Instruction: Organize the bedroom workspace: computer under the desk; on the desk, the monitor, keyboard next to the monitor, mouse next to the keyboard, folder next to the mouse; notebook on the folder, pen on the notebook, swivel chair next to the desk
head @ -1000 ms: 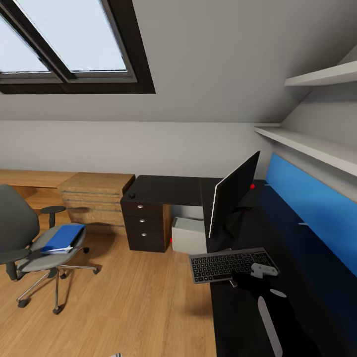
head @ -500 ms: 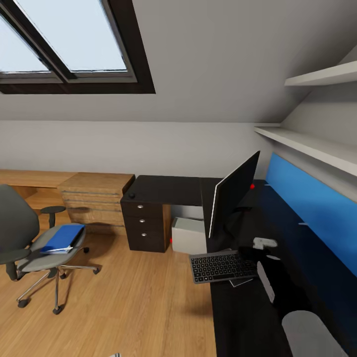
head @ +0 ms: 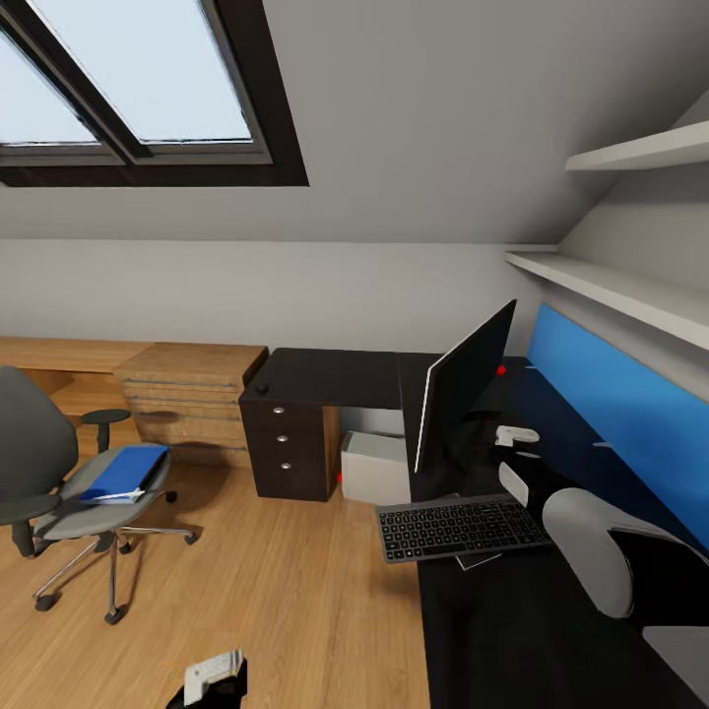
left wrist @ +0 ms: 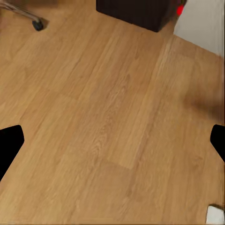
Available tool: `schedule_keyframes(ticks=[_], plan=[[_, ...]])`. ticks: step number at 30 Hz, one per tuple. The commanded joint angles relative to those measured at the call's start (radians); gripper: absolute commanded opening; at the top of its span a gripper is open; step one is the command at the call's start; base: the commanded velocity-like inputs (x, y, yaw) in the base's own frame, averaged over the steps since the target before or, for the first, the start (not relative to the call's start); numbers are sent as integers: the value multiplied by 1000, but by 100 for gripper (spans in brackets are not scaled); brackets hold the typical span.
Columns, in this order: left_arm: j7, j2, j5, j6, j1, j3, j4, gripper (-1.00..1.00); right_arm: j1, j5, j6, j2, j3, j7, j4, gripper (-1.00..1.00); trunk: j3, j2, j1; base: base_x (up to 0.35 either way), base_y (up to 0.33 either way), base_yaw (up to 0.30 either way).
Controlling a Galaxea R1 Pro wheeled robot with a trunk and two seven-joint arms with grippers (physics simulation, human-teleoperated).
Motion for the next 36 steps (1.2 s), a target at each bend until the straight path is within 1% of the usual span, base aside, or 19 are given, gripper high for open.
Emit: schedule_keyframes(ticks=[1,2,5,7,8,10,11,12,14,16,17,20,21,24,27,28,30,31,36], plan=[[9,21,37,220,13,-7,-176,100,-3,-13,37,6,-4,-1,15,100,-2,-2,1,0,0,0],[9,25,49,308,15,-2,-232,100,-3,-16,53,7,-4,0,16,100,-2,-2,1,0,0,0],[9,30,63,440,18,20,-324,100,-3,-19,79,7,-4,0,17,100,-2,-2,1,0,0,0],[10,30,70,602,20,75,-440,100,-4,-21,97,7,-5,2,18,100,-2,-2,1,0,0,0],[10,29,70,642,20,87,-467,100,-4,-21,99,6,-6,2,18,100,-2,-2,1,0,0,0],[12,25,75,797,21,119,-551,100,-4,-21,108,7,-5,7,19,100,-2,-2,1,0,0,0],[13,24,76,831,20,124,-564,100,-4,-21,109,7,-5,8,19,100,-2,-2,1,0,0,0],[14,21,78,886,14,131,-584,100,-4,-21,111,7,-5,9,20,100,-2,-2,1,0,0,0],[14,13,79,937,-13,138,-603,100,-4,-21,112,7,-5,10,21,100,-2,-2,1,0,0,0],[14,6,80,957,-34,144,-611,100,-4,-20,113,7,-5,11,22,100,-2,-2,1,0,0,0],[14,1,81,970,-51,160,-616,100,-4,-20,113,6,-5,11,22,100,-2,-2,1,0,0,0],[14,-7,87,980,-65,200,-620,100,-4,-19,113,6,-5,11,22,100,-2,-2,1,0,0,0],[13,-16,91,984,-71,219,-620,100,-4,-18,113,6,-4,11,23,100,-2,-2,1,0,0,0],[12,-37,96,989,-78,251,-624,100,-3,-18,112,7,-4,12,23,100,-2,-2,1,0,0,0],[12,-39,97,989,-79,270,-625,100,-2,-18,111,7,-4,12,23,100,-2,-2,1,0,0,0],[12,-40,97,989,-80,285,-626,100,-2,-19,110,7,-4,13,23,100,-5,-9,4,0,0,0],[12,-41,97,989,-80,295,-626,100,-1,-19,109,7,-5,13,22,100,-12,-23,12,0,0,0],[12,-44,95,990,-80,308,-626,100,0,-20,107,7,-5,12,22,100,-15,-30,16,0,0,0],[12,-47,92,990,-80,312,-625,100,0,-21,108,6,-5,10,21,100,-31,-65,35,0,0,0]])
